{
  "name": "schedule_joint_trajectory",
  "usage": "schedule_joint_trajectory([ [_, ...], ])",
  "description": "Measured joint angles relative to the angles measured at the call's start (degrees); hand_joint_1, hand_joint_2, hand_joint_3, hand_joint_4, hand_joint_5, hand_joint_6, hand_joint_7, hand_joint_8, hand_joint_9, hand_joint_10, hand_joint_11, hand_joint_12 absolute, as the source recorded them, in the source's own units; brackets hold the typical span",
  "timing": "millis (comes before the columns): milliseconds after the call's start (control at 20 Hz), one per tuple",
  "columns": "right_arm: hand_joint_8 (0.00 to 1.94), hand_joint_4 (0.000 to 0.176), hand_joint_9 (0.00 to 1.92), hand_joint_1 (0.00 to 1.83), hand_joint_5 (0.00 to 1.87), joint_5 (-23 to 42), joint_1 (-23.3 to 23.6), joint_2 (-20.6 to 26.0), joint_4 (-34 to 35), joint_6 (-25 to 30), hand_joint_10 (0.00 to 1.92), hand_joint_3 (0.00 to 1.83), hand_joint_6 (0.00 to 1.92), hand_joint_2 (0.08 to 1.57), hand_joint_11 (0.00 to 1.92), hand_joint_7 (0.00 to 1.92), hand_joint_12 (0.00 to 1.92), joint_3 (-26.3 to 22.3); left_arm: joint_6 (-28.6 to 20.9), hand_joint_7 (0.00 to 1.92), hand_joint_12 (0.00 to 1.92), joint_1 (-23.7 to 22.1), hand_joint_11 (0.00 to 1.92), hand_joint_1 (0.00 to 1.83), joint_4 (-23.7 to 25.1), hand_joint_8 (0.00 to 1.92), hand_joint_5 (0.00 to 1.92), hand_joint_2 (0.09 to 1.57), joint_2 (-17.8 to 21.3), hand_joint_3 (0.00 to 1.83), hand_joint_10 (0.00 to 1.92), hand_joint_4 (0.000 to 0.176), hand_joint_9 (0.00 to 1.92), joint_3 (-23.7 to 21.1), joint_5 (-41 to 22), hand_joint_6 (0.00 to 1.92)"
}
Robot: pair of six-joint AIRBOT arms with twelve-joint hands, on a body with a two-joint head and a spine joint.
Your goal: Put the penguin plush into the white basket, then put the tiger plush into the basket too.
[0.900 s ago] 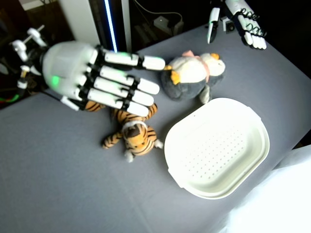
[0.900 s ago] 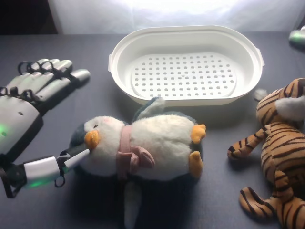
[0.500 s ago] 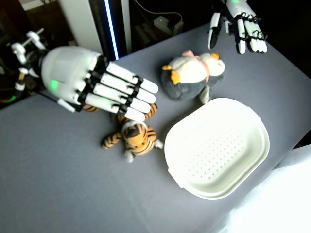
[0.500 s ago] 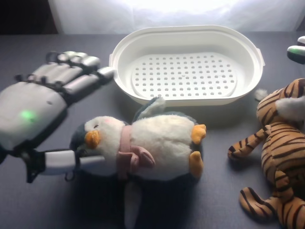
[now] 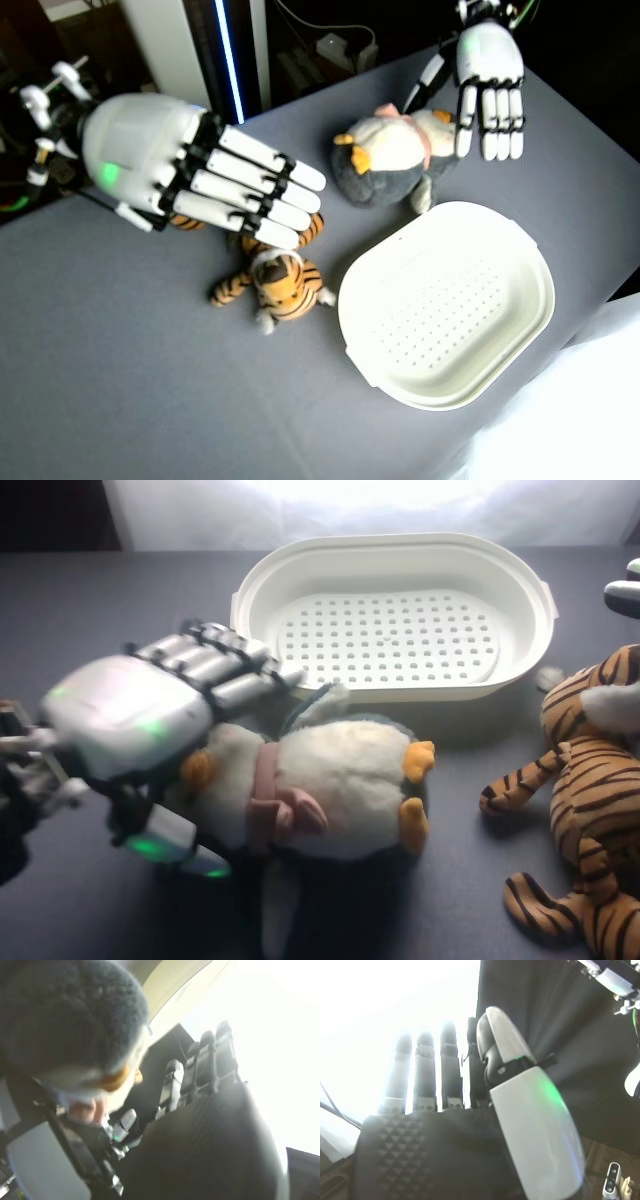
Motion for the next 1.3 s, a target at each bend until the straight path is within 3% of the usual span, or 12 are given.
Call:
schedule_joint_trajectory([
  [50, 0.00, 0.016, 0.29, 1.07, 0.53, 0.2, -0.2, 0.0, 0.0, 0.0, 0.01, 0.00, 0.00, 1.34, 0.07, 0.40, 0.37, 0.0, 1.5, 0.17, 0.05, -0.9, 0.09, 0.91, 0.0, 0.01, 0.05, 0.67, -1.0, 0.00, 0.03, 0.176, 0.20, 0.4, 2.2, 0.00],
  [100, 0.01, 0.019, 0.29, 1.08, 0.55, 0.0, -0.2, 0.0, 0.3, 0.0, 0.01, 0.00, 0.01, 1.34, 0.07, 0.41, 0.37, 0.0, 2.4, 0.47, 0.20, -1.5, 0.31, 0.94, 0.1, 0.03, 0.35, 0.73, -1.5, 0.00, 0.08, 0.114, 0.46, 0.6, 3.5, 0.01],
  [150, 0.01, 0.005, 0.31, 1.07, 0.56, 0.0, -0.2, 0.0, 0.5, 0.0, 0.01, 0.00, 0.01, 1.33, 0.09, 0.42, 0.39, 0.0, 2.7, 0.79, 0.62, -1.6, 0.35, 1.05, 0.1, 0.02, 0.69, 0.85, -2.0, 0.00, 0.09, 0.000, 0.70, 0.9, 4.1, 0.04],
  [250, 0.00, 0.001, 0.32, 1.06, 0.57, 0.2, -0.2, 0.1, 0.7, 0.0, 0.00, 0.00, 0.00, 1.33, 0.09, 0.43, 0.41, 0.0, 2.4, 0.88, 1.00, -1.7, 0.25, 1.08, -0.9, 0.01, 0.80, 0.87, -2.1, 0.00, 0.06, 0.000, 0.78, 1.1, 3.8, 0.00],
  [300, 0.00, 0.009, 0.32, 1.03, 0.57, 0.3, -0.2, 0.1, 0.6, 0.0, 0.00, 0.00, 0.00, 1.34, 0.09, 0.43, 0.41, 0.0, 2.6, 1.12, 1.58, -1.7, 0.69, 1.19, -1.5, 0.51, 1.13, 0.99, -2.1, 0.02, 1.14, 0.000, 0.92, 1.1, 2.9, 0.44],
  [350, 0.00, 0.005, 0.32, 1.03, 0.56, 0.5, -0.5, 0.1, 0.6, 0.0, 0.00, 0.00, 0.00, 1.34, 0.09, 0.43, 0.42, 0.0, 2.6, 0.98, 1.65, -1.7, 0.94, 1.26, -2.0, 1.14, 1.24, 1.07, -2.0, 0.00, 1.40, 0.000, 1.00, 1.2, 2.6, 0.28],
  [400, 0.00, 0.005, 0.32, 1.02, 0.56, 0.5, -0.7, 0.1, 0.7, 0.0, 0.00, 0.00, 0.00, 1.35, 0.07, 0.43, 0.45, 0.0, 2.5, 0.95, 1.67, -1.7, 1.00, 1.28, -2.8, 1.27, 1.26, 1.08, -1.6, 0.00, 1.45, 0.000, 1.01, 1.0, 1.5, 0.24],
  [750, 0.00, 0.004, 0.34, 1.01, 0.58, 0.7, -0.9, 0.1, 1.3, 0.2, 0.01, 0.00, 0.00, 1.35, 0.10, 0.45, 0.49, 0.0, -2.5, 0.88, 1.68, -1.6, 0.82, 1.27, -1.0, 1.34, 1.22, 1.10, 3.6, 0.00, 1.32, 0.000, 0.87, -1.6, -9.8, 0.35],
  [1000, 0.01, 0.000, 0.37, 1.04, 0.59, 0.7, -0.9, 0.1, 1.4, 0.2, 0.01, 0.00, 0.00, 1.35, 0.12, 0.48, 0.51, 0.0, -4.8, 1.08, 1.48, -5.9, 0.83, 1.29, 0.1, 1.05, 1.31, 1.04, 4.1, 0.00, 0.93, 0.000, 1.02, 0.1, -16.7, 0.17],
  [1100, 0.00, 0.000, 0.38, 1.03, 0.59, 0.7, -0.9, 0.1, 1.3, 0.2, 0.00, 0.00, 0.00, 1.35, 0.12, 0.48, 0.52, 0.0, -4.7, 1.03, 1.57, -11.7, 0.84, 1.29, -1.0, 1.14, 1.31, 1.06, 0.8, 0.00, 1.02, 0.000, 1.02, 4.9, -14.1, 0.13],
  [1200, 0.00, 0.000, 0.37, 1.01, 0.58, 0.8, -0.9, 0.1, 1.4, 0.2, 0.00, 0.00, 0.00, 1.35, 0.11, 0.48, 0.52, 0.0, -4.4, 1.05, 1.36, -16.5, 0.96, 1.38, -1.9, 0.95, 1.28, 1.05, -2.3, 0.00, 1.14, 0.000, 1.08, 9.7, -7.6, 0.08],
  [1300, 0.00, 0.000, 0.37, 1.01, 0.58, 0.9, -1.2, 0.1, 1.4, 0.2, 0.00, 0.00, 0.00, 1.35, 0.11, 0.49, 0.53, 0.2, 0.5, 1.05, 1.32, -23.7, 0.97, 1.40, -2.8, 0.92, 1.29, 1.05, -6.1, 0.00, 1.18, 0.000, 1.08, 14.3, 3.9, 0.04],
])
